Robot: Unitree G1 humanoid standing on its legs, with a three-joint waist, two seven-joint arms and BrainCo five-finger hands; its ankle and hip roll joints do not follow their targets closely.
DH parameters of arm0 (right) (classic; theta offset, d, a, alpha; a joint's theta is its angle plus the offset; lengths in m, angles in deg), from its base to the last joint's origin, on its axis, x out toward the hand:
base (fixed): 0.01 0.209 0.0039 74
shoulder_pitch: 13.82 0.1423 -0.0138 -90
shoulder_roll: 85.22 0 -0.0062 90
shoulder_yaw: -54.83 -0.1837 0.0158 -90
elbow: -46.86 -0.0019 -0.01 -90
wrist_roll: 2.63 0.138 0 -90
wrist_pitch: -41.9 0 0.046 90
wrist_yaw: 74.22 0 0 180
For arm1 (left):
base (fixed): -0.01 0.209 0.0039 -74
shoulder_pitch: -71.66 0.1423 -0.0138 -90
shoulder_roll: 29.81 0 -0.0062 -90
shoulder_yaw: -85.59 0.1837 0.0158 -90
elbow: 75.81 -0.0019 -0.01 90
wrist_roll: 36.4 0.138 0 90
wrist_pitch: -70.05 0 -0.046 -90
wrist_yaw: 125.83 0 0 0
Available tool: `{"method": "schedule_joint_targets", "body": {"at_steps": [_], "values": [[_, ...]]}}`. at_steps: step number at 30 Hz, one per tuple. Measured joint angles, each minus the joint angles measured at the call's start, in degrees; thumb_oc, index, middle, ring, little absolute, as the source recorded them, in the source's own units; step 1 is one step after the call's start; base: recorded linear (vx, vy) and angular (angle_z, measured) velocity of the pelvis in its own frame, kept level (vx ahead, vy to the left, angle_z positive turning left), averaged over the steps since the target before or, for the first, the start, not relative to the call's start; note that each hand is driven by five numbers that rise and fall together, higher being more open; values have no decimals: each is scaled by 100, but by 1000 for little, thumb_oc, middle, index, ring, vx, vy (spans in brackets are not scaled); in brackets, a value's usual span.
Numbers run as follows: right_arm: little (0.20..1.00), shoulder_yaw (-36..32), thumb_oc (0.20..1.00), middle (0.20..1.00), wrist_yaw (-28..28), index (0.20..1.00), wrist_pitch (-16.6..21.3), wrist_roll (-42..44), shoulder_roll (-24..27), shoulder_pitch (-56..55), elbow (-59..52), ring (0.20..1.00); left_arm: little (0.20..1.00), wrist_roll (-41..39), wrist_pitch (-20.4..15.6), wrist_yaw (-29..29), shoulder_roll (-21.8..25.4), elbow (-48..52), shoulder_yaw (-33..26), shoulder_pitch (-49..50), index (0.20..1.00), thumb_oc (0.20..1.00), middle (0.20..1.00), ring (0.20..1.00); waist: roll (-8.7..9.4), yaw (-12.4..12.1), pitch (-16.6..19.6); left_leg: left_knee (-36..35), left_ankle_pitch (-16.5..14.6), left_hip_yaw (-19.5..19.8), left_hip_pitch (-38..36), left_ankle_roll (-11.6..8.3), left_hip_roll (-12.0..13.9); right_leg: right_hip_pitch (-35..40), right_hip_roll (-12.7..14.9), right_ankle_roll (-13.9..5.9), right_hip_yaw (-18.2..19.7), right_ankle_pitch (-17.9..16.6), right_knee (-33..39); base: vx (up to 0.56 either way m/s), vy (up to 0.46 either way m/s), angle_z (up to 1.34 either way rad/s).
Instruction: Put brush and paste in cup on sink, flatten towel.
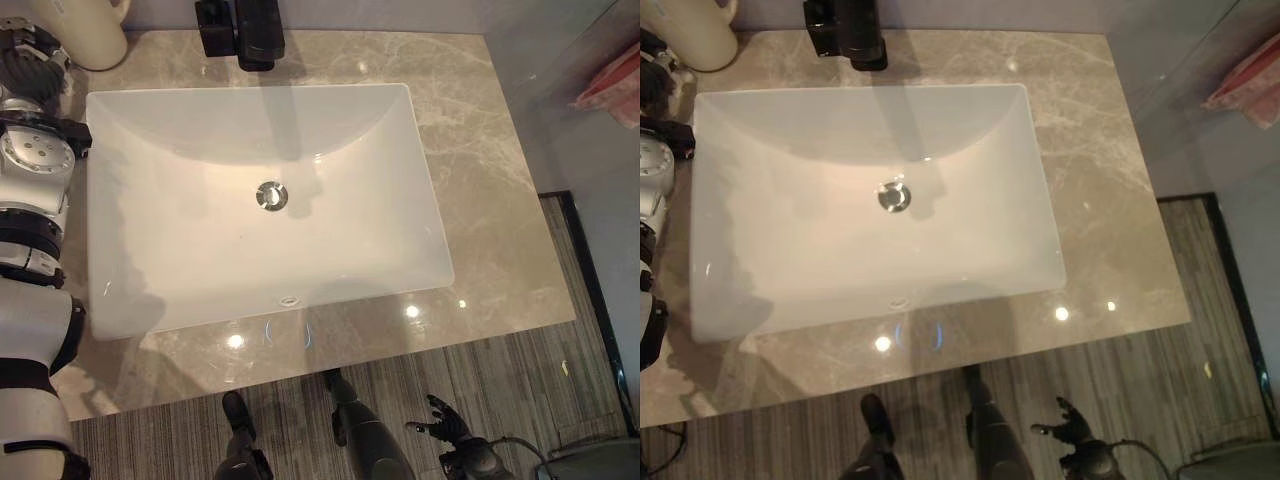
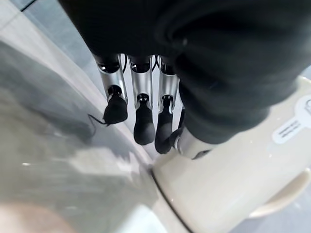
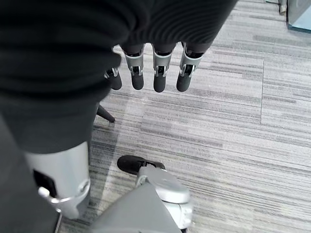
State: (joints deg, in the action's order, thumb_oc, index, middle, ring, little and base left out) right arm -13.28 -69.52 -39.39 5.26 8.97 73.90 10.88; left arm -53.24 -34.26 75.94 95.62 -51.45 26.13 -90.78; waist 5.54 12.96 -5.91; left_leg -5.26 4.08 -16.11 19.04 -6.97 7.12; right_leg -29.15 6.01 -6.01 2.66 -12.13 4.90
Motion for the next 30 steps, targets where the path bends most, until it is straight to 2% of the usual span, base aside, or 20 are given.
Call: {"method": "schedule_joint_targets", "body": {"at_steps": [3,12,15,18,20,22,23,25,26,27,29,30], "values": [[1000,-11,1000,1000,-3,1000,5,0,6,-2,-127,1000,200,158,-3,-64,-98,3,195,22,200,200,200,200,-1,9,0,0,5,7,-24,4,-7,28,7,1,0,-2,0,0,0,0],[1000,22,1000,1000,-19,1000,30,-48,27,12,-439,1000,200,238,-10,-28,-225,2,161,89,200,200,200,200,-5,-21,-1,0,19,10,-99,0,6,108,-4,8,-11,-12,0,0,-2,0],[1000,31,1000,1000,0,1000,16,-82,27,43,-175,1000,200,476,11,94,-408,5,-81,262,200,200,200,200,-22,-50,-2,1,20,48,-218,0,22,251,-6,10,-61,-10,0,48,-20,5],[1000,-1,1000,1000,30,1000,-16,-90,26,106,266,1000,200,665,82,275,-478,75,-369,721,200,200,200,200,-96,-92,-48,-3,13,182,-603,-3,59,721,-6,30,-231,61,1,94,6,15],[1000,-46,1000,1000,32,1000,-76,-155,27,131,526,1000,200,576,81,433,-457,571,-929,1217,200,200,200,200,-163,-134,-83,-30,-27,344,-851,-28,75,1064,3,30,-371,178,2,67,24,31],[1000,-107,1000,1000,30,1000,-157,-217,29,84,695,1000,200,543,2,609,-279,1706,-1664,2111,200,200,200,200,-237,-233,-95,-31,-51,458,-1079,-44,102,1350,-5,37,-499,266,4,36,22,35],[1000,-151,1000,1000,33,1000,-207,-338,18,72,834,1000,200,550,-60,775,-246,2941,-2538,3182,200,200,200,200,-322,-338,-110,-32,-93,592,-1223,-63,116,1580,1,37,-640,356,5,25,32,43],[1000,-282,1000,1000,18,1000,-287,-487,3,58,925,1000,200,560,-319,867,-220,3885,-3291,4445,200,200,200,200,-417,-504,-75,-32,-112,718,-1309,-39,130,1761,0,47,-789,417,5,28,44,39],[1000,-351,1000,1000,25,1000,-285,-557,18,-41,960,1000,200,570,-396,884,-295,4110,-3718,5069,200,200,200,200,-475,-556,-27,-32,-124,813,-1334,-27,134,1832,6,35,-842,495,28,27,68,40],[1000,-401,1000,1000,19,1000,-307,-658,18,2,1035,1000,200,545,-392,957,-460,4200,-4257,5655,200,200,200,200,-511,-787,-22,-31,-120,919,-1368,-21,134,1919,11,22,-959,506,32,25,85,46],[1000,-576,1000,1000,13,1000,-352,-700,-2,-26,1078,1000,200,571,-427,943,-895,4446,-5072,6677,200,200,200,200,-501,-866,-17,-27,-128,1042,-1505,-10,127,2119,29,10,-1072,550,16,37,107,38],[1000,-682,1000,1000,21,1000,-343,-706,7,-81,1073,1000,200,571,-416,940,-1111,4445,-5260,7064,200,200,200,200,-487,-959,15,-29,-142,1100,-1558,10,119,2247,43,-4,-1139,607,52,41,126,34]]}}
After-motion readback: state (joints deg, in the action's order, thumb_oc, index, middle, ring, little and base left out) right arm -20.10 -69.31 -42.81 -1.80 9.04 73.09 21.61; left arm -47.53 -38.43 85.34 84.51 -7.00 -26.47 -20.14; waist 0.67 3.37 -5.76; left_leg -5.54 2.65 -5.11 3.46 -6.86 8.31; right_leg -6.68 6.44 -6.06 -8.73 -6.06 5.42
